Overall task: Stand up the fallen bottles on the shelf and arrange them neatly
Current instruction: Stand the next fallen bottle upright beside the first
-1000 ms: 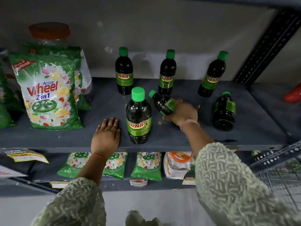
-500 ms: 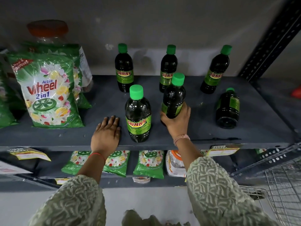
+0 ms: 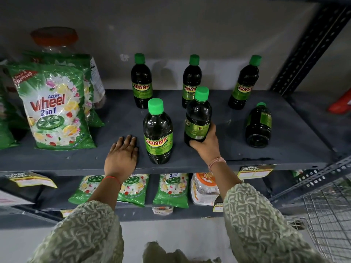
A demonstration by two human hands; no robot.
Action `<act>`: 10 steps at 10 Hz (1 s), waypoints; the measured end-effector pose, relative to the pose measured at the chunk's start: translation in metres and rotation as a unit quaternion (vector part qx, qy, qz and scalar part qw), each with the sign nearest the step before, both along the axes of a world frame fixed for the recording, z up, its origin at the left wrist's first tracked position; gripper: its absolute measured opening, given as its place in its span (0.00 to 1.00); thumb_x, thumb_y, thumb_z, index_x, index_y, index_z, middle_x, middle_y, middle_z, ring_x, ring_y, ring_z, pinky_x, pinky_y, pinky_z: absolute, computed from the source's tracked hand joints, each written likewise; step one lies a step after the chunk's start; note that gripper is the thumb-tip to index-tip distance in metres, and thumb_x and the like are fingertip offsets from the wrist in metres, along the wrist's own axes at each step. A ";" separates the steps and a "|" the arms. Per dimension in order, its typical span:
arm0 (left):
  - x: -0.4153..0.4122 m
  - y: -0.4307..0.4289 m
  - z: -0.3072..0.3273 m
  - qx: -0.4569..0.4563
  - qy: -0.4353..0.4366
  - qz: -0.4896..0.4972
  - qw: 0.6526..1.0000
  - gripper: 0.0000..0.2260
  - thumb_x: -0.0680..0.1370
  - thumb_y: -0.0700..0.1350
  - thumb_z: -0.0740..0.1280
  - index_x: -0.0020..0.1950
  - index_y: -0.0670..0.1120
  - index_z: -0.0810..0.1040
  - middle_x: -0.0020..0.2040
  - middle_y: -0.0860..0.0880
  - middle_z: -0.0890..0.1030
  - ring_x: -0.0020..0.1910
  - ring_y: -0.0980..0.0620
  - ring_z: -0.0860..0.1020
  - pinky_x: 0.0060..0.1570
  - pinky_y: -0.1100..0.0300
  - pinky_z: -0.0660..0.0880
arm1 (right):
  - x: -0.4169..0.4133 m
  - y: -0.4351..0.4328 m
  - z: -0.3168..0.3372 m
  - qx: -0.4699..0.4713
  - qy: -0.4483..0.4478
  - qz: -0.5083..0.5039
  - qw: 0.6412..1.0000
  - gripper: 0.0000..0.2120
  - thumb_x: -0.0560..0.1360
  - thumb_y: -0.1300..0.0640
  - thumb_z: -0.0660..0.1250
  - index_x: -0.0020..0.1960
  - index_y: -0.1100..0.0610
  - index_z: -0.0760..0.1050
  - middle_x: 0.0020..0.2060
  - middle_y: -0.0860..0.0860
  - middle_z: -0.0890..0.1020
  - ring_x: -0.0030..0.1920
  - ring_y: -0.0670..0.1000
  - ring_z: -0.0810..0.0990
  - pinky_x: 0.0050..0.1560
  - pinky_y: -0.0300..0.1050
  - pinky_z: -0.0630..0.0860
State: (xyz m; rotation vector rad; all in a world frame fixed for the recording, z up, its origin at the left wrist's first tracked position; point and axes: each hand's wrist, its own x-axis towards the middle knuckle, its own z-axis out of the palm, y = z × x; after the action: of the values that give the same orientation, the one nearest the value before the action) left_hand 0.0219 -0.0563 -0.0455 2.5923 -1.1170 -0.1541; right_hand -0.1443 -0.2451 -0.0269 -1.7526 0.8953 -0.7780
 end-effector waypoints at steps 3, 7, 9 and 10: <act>0.001 0.000 -0.001 0.007 0.002 -0.001 1.000 0.21 0.80 0.49 0.50 0.74 0.47 0.56 0.77 0.48 0.58 0.76 0.48 0.53 0.75 0.53 0.50 | -0.006 -0.008 0.002 -0.001 0.020 0.019 1.000 0.33 0.63 0.62 0.76 0.63 0.61 0.64 0.58 0.58 0.76 0.58 0.52 0.74 0.56 0.41 0.69; 0.001 0.000 -0.001 0.011 -0.013 -0.003 1.000 0.21 0.80 0.48 0.50 0.73 0.47 0.57 0.76 0.48 0.59 0.76 0.47 0.54 0.75 0.52 0.52 | 0.001 -0.008 0.001 -0.005 0.052 0.021 0.998 0.42 0.56 0.61 0.80 0.64 0.61 0.62 0.61 0.57 0.72 0.61 0.52 0.71 0.59 0.41 0.68; 0.000 0.000 0.001 0.015 -0.011 -0.005 1.000 0.21 0.80 0.48 0.51 0.73 0.46 0.57 0.76 0.47 0.59 0.76 0.46 0.55 0.74 0.51 0.52 | -0.014 0.007 0.007 -0.017 0.085 0.036 0.996 0.32 0.63 0.63 0.76 0.62 0.63 0.64 0.58 0.58 0.76 0.58 0.52 0.73 0.53 0.37 0.66; -0.001 0.001 0.001 0.019 -0.008 -0.006 1.000 0.21 0.80 0.48 0.50 0.73 0.45 0.57 0.76 0.46 0.59 0.76 0.45 0.54 0.74 0.51 0.51 | -0.028 0.020 0.005 -0.025 0.086 0.054 0.994 0.29 0.64 0.63 0.75 0.60 0.63 0.64 0.57 0.58 0.76 0.56 0.51 0.74 0.54 0.39 0.67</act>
State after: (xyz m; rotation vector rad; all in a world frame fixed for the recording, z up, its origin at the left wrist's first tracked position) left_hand 0.0213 -0.0558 -0.0444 2.6245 -1.1463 -0.1594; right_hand -0.1721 -0.2247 -0.0221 -1.9185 0.8916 -0.5904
